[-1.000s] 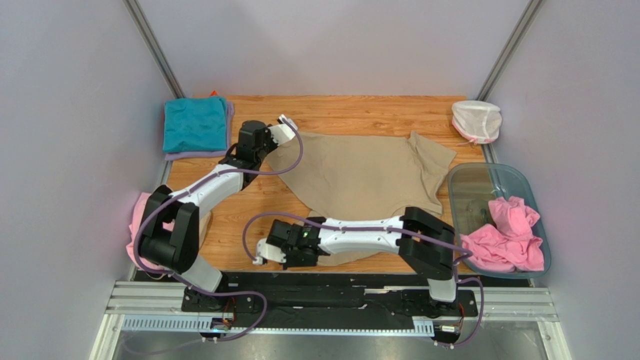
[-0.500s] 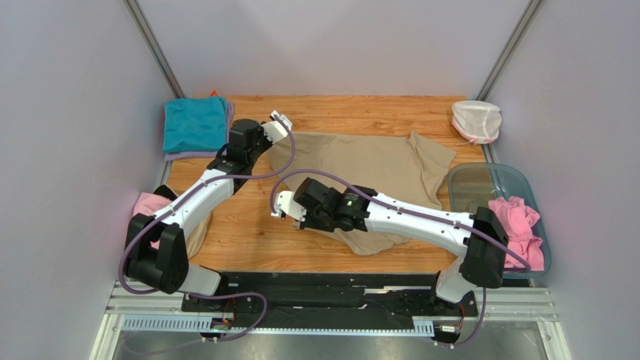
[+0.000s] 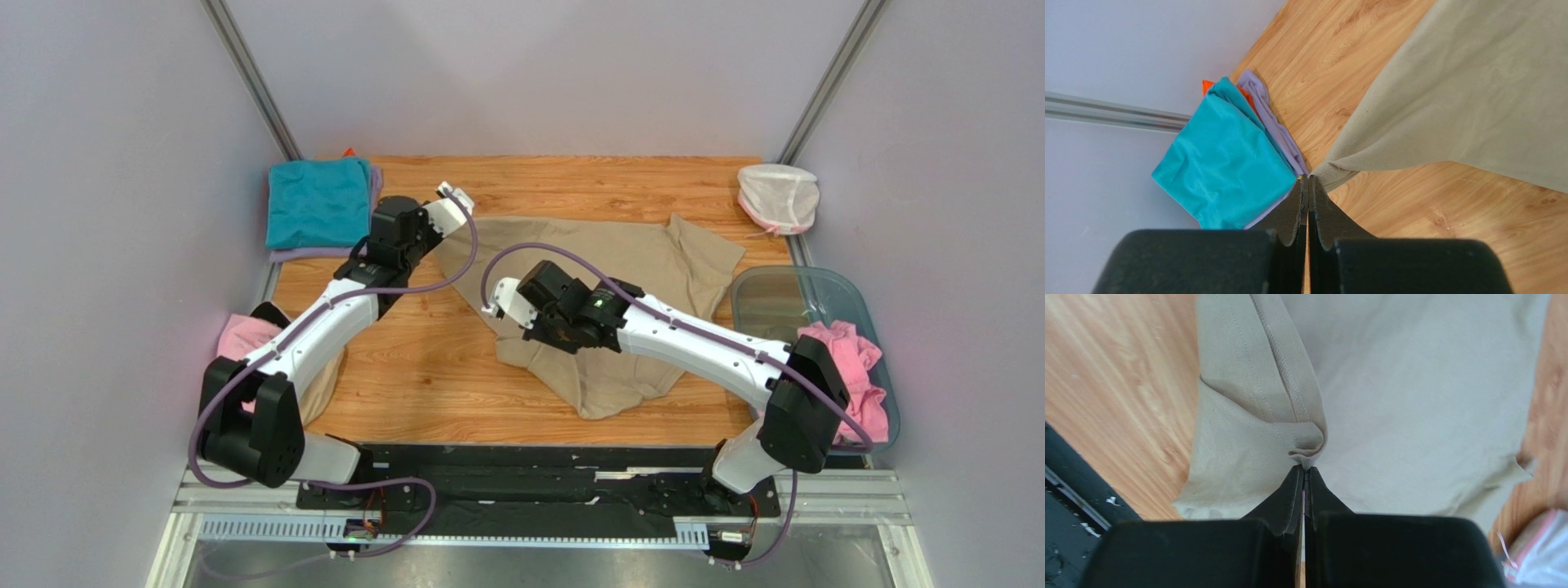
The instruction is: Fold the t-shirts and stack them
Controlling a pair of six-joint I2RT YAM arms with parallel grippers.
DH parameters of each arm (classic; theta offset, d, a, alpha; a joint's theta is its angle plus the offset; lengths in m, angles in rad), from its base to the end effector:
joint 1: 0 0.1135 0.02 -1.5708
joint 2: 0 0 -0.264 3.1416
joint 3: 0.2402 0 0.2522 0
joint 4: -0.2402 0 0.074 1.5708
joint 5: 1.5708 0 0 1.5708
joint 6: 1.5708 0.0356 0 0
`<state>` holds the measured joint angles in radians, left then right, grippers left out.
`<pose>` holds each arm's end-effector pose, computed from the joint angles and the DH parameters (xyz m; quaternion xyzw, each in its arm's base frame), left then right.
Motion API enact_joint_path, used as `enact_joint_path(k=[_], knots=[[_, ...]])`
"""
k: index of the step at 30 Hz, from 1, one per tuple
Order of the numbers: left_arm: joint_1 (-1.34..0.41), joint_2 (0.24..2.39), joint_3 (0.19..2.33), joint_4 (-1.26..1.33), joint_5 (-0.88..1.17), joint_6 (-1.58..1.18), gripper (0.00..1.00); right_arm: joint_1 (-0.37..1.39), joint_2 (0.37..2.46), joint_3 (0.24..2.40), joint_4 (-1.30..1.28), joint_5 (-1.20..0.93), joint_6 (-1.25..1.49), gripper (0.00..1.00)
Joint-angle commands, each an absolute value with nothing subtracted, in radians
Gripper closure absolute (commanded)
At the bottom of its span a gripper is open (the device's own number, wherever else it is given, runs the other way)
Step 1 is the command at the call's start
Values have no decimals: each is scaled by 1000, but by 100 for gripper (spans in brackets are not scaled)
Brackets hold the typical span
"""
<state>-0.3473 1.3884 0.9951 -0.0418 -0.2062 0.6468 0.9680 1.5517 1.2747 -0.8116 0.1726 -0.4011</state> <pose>0.3034 -0.1021 0.2888 0.3512 0.7635 0.1656 0.5160 0.1851 0.2581 0.2715 -0.5958 0.7625 -0.0138 0.2518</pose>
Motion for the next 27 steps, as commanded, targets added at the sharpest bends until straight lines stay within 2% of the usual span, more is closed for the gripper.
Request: enact_joint_path(k=[1, 9, 15, 20, 27], knots=[[-354, 1276, 1052, -124, -176, 548, 100, 856, 1460, 1417, -834, 302, -434, 100], [-353, 1118, 1227, -282, -69, 446, 100, 542, 1462, 1753, -861, 457, -445, 100], [-353, 1095, 1393, -336, -83, 469, 100, 459, 1428, 1945, -758, 511, -593, 100], [-353, 1106, 1500, -336, -129, 508, 100, 400, 1367, 1962, -643, 453, -713, 100], [-353, 1111, 1635, -357, -216, 520, 100, 397, 1332, 2025, -576, 515, -813, 100]])
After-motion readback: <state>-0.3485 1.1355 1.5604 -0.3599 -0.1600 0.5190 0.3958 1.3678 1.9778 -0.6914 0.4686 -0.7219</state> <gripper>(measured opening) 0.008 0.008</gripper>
